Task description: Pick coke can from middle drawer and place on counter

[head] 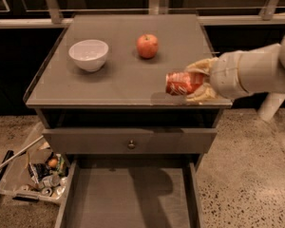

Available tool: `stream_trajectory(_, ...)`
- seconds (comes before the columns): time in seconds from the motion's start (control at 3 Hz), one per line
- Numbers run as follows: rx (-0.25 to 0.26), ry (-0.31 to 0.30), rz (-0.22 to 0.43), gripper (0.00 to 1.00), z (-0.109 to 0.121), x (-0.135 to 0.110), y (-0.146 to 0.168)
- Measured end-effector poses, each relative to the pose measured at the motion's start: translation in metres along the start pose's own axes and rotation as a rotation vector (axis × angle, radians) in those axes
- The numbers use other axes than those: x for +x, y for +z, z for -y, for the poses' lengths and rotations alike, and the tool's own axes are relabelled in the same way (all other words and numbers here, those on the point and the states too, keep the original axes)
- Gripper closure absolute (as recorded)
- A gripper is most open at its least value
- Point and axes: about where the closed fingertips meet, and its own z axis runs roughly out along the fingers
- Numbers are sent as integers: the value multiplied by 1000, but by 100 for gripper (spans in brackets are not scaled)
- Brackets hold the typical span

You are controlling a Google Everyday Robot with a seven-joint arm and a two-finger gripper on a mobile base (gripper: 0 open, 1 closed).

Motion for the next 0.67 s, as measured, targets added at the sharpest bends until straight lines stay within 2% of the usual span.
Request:
stream_trajectory(0.33,13,29,61,100,40,-8,24)
stream_trajectory(0.67,18,109,108,100,63,1,52)
